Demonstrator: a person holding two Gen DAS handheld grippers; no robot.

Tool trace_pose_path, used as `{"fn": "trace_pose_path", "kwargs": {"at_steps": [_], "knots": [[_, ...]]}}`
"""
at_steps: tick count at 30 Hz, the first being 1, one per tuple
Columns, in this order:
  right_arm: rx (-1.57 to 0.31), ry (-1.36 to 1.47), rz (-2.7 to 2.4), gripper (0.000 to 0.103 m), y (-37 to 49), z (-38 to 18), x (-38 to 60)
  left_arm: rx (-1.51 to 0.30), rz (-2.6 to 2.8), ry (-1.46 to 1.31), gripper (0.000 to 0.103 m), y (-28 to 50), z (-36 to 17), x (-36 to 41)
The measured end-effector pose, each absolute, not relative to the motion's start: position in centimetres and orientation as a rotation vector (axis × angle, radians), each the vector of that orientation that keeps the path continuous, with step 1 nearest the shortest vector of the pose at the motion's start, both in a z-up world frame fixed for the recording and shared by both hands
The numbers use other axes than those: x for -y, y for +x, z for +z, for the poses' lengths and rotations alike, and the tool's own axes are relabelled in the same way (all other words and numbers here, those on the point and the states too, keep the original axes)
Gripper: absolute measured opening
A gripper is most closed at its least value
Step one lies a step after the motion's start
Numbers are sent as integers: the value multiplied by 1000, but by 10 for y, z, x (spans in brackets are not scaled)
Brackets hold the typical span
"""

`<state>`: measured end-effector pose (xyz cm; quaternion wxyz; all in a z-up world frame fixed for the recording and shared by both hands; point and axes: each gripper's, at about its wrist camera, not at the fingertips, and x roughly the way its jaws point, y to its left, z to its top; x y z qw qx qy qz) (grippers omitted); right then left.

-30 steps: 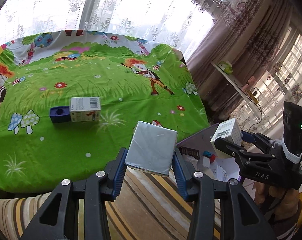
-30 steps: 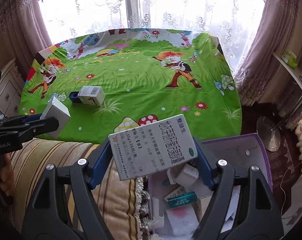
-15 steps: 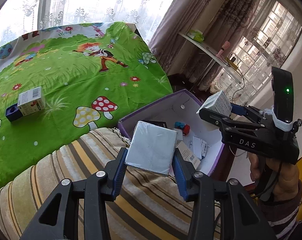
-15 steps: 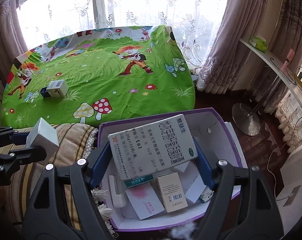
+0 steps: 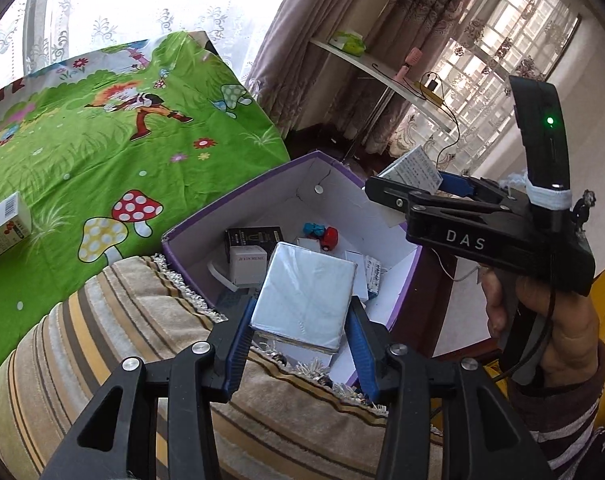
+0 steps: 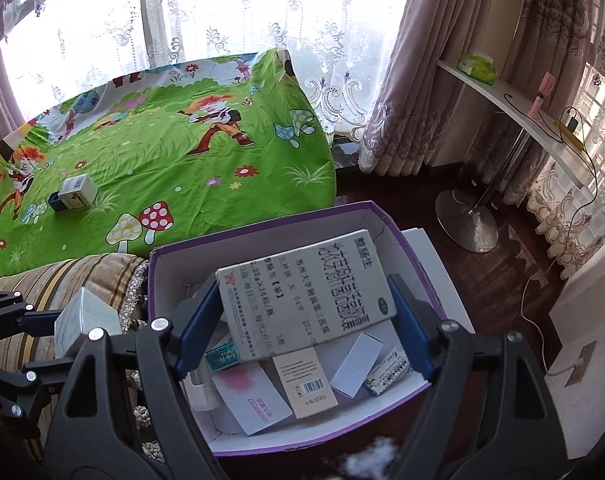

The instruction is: Organize rigid objects

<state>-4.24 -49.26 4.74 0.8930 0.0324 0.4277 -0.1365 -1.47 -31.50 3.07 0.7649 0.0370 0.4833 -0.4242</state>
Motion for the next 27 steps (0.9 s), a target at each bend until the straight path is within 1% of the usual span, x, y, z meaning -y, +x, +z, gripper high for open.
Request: {"fn": "trace_pose_path", "kwargs": {"at_steps": [3, 5, 7, 18, 27], "knots": [[-893, 58, -303, 89, -42, 47, 494, -1057, -913, 85, 58, -14, 29, 317], [-889, 48, -325, 94, -41, 47, 493, -1060, -910, 68, 59, -13, 29, 314], [-887, 44, -331, 95, -40, 47, 492, -1063, -904, 57, 61, -11, 28, 312], [-886, 67, -303, 95, -38, 48, 486, -1070, -871, 5, 61, -2, 28, 299], [-895, 133, -210, 95, -32, 46, 472, -1053, -795, -42, 61, 16, 31, 274]]}}
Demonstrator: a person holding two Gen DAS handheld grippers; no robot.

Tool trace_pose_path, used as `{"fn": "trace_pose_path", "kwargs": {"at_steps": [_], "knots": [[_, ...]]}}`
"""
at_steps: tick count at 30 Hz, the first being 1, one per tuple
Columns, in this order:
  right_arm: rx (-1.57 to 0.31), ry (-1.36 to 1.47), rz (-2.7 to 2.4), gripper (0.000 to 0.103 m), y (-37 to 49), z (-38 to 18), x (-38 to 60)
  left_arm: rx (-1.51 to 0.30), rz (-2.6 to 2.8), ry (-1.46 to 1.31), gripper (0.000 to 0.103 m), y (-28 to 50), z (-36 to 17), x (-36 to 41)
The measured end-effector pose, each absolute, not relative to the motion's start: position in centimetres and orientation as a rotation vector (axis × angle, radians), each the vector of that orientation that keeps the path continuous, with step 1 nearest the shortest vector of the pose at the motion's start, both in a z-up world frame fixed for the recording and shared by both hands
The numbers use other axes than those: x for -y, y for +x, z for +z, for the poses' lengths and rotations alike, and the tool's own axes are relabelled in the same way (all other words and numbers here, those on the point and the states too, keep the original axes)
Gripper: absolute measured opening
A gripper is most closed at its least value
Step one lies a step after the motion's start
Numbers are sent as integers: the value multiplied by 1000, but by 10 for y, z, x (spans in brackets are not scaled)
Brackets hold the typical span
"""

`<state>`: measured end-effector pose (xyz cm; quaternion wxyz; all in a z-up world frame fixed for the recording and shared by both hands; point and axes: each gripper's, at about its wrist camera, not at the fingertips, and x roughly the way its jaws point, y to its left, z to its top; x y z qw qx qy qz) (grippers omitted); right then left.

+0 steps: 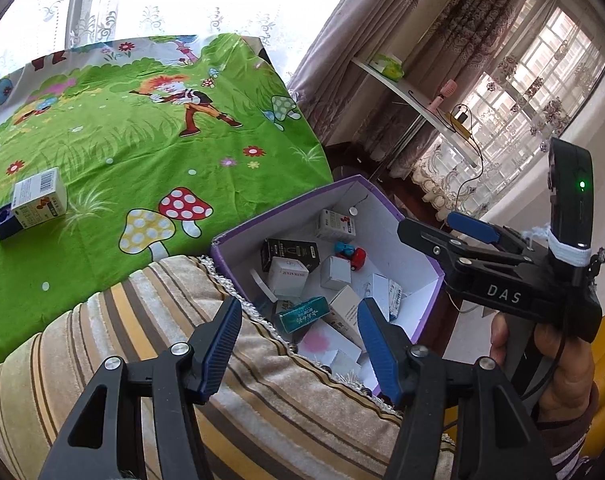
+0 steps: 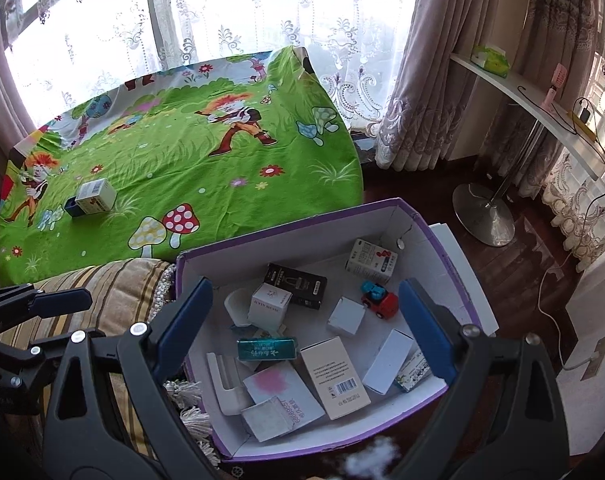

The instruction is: Organize rigid objects

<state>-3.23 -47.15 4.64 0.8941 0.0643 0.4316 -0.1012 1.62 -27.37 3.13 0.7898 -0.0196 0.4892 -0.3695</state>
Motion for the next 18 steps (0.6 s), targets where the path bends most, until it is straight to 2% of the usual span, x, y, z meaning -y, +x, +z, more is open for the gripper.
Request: {"fn": "trace_pose_path", "kwargs": {"at_steps": [18], "knots": [[-930, 95, -66, 97, 2, 46, 405, -1047, -585, -164, 61, 71, 26, 179]]}}
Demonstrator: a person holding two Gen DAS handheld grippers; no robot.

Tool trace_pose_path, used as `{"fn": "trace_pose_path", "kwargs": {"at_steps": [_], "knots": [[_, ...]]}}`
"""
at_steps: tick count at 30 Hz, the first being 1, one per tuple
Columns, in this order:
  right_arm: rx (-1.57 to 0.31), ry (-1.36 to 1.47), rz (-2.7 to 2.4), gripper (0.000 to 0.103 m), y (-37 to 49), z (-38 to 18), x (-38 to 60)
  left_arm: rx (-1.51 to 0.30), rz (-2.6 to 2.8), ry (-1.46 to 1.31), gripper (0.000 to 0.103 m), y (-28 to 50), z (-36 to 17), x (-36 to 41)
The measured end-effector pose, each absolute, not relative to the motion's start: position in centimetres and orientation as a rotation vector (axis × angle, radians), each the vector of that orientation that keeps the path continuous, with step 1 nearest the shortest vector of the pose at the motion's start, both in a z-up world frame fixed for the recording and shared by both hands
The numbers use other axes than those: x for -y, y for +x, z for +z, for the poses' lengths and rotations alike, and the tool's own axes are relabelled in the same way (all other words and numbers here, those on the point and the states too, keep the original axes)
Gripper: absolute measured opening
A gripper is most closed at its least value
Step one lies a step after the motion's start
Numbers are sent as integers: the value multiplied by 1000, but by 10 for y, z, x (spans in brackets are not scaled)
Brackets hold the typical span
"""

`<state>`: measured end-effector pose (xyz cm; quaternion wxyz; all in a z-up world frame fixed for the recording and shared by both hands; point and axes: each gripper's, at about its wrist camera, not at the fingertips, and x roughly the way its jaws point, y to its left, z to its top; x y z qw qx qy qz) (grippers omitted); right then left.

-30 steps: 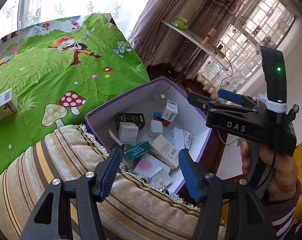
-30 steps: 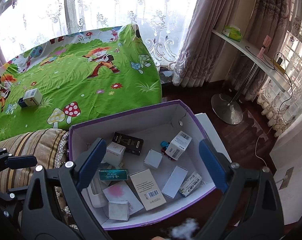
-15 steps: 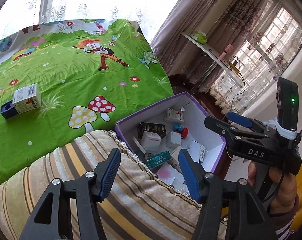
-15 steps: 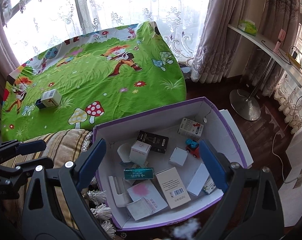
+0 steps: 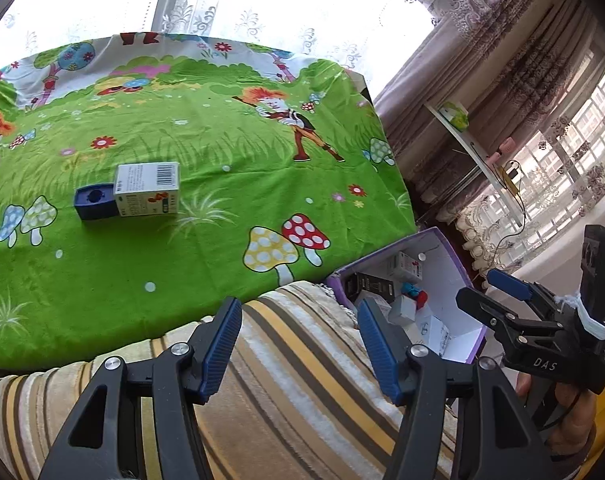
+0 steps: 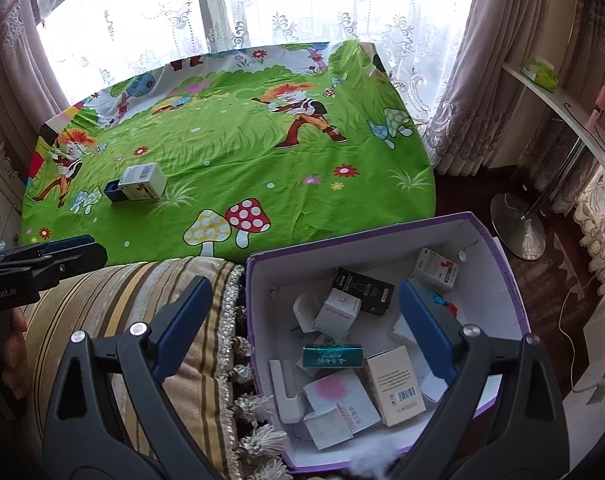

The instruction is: Organize rigid objects

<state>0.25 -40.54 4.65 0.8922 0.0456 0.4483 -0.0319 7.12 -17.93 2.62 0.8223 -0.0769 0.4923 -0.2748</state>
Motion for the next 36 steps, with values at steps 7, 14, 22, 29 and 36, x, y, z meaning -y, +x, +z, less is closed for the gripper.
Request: {"fn": "trace_pose_path", "kwargs": {"at_steps": [7, 14, 22, 29, 36], "knots": [[-939, 49, -16, 98, 22, 50, 370, -1059, -517, -166, 61, 87, 19, 147], [-939, -16, 70, 99, 52, 52, 321, -1062, -455, -170, 61, 103, 16, 113], [-978, -41, 135, 100, 93, 44, 272, -1073, -378, -166, 61, 127, 11, 75], [-1006, -31, 153, 100, 134, 33, 235, -1051, -329, -188, 61, 144, 12, 48], [-1042, -21, 165, 100, 171, 11, 203, -1037, -271, -277, 61, 154, 1, 14]]}}
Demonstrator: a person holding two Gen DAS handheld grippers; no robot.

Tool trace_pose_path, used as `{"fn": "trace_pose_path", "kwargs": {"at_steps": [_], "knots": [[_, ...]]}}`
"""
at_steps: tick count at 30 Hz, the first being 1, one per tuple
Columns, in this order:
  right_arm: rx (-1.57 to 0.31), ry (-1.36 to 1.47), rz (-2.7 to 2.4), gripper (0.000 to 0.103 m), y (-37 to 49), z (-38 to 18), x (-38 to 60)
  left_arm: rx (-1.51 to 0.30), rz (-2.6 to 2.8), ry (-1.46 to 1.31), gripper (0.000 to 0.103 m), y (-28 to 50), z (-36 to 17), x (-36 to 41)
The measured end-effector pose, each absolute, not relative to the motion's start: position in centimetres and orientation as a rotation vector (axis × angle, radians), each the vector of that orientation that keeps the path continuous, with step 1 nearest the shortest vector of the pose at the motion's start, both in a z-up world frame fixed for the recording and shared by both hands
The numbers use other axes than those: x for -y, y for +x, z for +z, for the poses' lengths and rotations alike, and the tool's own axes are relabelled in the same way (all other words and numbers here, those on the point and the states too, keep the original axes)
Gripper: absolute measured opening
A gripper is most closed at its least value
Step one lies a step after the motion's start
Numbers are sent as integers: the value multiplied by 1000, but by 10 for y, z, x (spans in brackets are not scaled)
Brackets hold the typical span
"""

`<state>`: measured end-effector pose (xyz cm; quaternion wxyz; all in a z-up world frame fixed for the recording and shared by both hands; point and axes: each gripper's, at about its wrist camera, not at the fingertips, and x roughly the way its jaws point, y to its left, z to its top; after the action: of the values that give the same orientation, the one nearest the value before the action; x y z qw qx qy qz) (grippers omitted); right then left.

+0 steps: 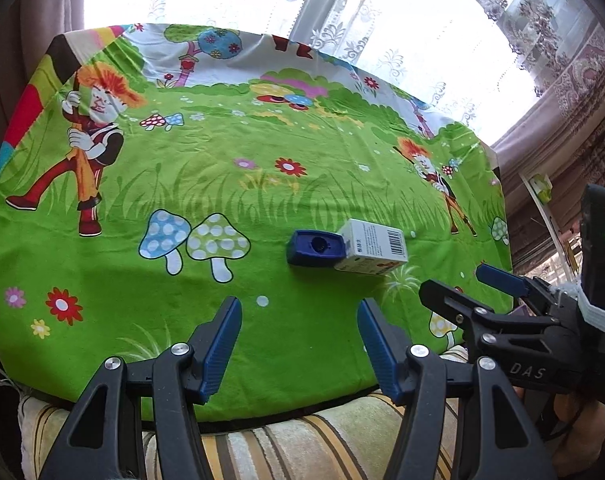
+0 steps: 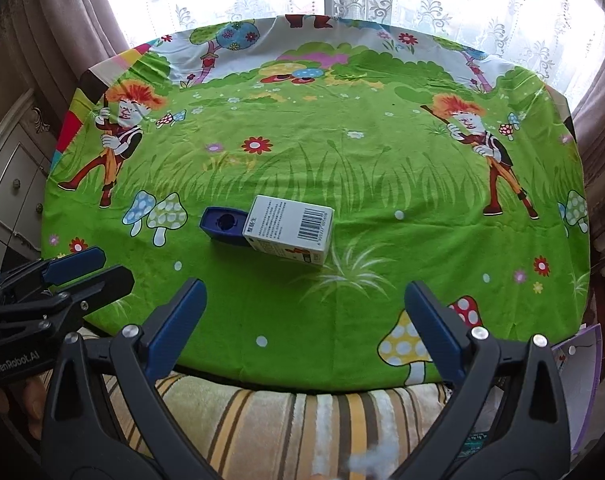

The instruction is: Organize rigid objects

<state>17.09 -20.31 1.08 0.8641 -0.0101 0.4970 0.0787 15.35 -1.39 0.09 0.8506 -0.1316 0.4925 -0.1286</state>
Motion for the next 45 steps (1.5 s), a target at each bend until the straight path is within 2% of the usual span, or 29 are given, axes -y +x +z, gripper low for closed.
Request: {"fn": "trace_pose_path", "kwargs": {"at_steps": [9, 23, 27, 30, 45], "knots": [[-1085, -10, 132, 100, 209, -21, 184, -1054, -227, -340, 61, 161, -22, -10], [-1094, 13, 81, 100, 233, -46, 196, -1100, -232, -353, 61, 172, -39, -4], [-1080, -6, 52, 83, 233, -46, 204, -1111, -226, -329, 61, 178, -40, 3], [-1088, -18, 34, 74, 234, -51, 212, -1116, -233, -301, 61, 182, -40, 15], [-1054, 19, -38, 74, 222, -54, 266, -1151, -202, -205, 61, 221, -51, 84]]}}
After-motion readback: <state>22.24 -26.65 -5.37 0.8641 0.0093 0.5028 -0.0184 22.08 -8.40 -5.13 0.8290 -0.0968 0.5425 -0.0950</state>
